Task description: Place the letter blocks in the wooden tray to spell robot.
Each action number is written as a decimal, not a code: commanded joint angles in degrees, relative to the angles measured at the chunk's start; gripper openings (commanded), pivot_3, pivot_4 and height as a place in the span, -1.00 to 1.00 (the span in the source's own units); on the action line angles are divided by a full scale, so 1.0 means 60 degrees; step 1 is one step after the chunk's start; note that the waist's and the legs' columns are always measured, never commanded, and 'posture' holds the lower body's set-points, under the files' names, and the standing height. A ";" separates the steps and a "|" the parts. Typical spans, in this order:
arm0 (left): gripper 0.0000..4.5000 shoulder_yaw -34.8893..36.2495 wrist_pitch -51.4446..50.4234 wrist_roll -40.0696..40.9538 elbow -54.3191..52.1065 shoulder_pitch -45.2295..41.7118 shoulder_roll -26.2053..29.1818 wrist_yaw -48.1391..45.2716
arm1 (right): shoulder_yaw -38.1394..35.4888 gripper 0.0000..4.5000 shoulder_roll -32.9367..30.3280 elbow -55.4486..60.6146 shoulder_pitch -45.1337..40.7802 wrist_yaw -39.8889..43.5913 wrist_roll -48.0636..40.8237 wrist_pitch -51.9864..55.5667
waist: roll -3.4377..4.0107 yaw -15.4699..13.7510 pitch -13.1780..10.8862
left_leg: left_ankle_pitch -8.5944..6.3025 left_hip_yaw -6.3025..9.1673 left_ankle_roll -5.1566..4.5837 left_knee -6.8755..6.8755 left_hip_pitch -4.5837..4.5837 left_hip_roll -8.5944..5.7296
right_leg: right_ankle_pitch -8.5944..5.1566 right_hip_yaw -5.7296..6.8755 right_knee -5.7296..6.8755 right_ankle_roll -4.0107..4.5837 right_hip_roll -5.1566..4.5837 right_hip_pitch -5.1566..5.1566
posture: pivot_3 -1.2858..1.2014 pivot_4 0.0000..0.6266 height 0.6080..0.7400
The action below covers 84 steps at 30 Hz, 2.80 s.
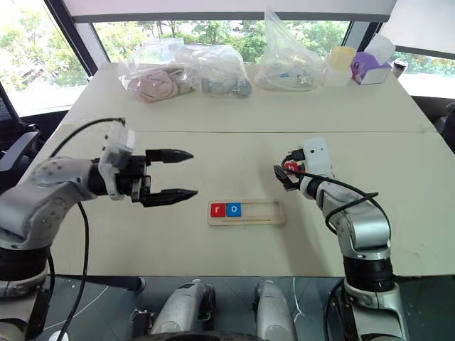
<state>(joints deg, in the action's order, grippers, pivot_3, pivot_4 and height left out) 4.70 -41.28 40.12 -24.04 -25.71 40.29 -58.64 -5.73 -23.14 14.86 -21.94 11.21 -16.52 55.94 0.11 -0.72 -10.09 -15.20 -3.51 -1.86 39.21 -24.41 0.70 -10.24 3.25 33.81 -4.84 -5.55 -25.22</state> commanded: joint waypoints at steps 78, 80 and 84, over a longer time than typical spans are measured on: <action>1.00 -0.0711 0.0960 -0.0560 0.0373 -0.0130 0.0512 -0.0517 | -0.1578 0.95 -0.2369 0.5651 0.1725 0.2617 -0.1611 0.5344 | 0.0013 0.0235 -0.0054 | 0.0011 -0.0004 0.0036 -0.0023 -0.0018 0.0001 | -0.0021 0.0000 0.0008 -0.0019 -0.0030 -0.0049 | 0.03 -0.52 1.00; 1.00 -0.0715 0.0991 -0.0587 0.0396 -0.0146 0.0505 -0.0530 | -0.1443 0.95 -0.3957 0.5203 0.1866 0.4007 -0.1942 0.4135 | 0.0007 0.0232 -0.0068 | 0.0010 0.0006 0.0035 -0.0036 -0.0018 0.0004 | -0.0028 0.0006 -0.0005 -0.0031 -0.0022 -0.0046 | 0.03 -0.52 1.00; 1.00 -0.0754 0.1094 -0.0684 0.0436 -0.0186 0.0481 -0.0530 | -0.1210 0.95 -0.6154 0.4053 0.2811 0.6896 -0.1822 0.0631 | -0.0020 0.0203 -0.0085 | 0.0011 0.0019 0.0034 -0.0061 -0.0019 0.0007 | -0.0034 0.0016 -0.0046 -0.0040 -0.0008 -0.0032 | 0.03 -0.52 1.00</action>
<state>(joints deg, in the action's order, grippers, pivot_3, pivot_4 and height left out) -0.32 -36.19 36.38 -20.42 -25.69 43.10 -61.80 -13.33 -58.41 40.42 -6.11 46.55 -27.75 67.74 -0.01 0.49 -10.60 -15.13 -3.38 -1.66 38.84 -24.52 0.74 -10.44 3.35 33.49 -5.09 -5.58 -25.39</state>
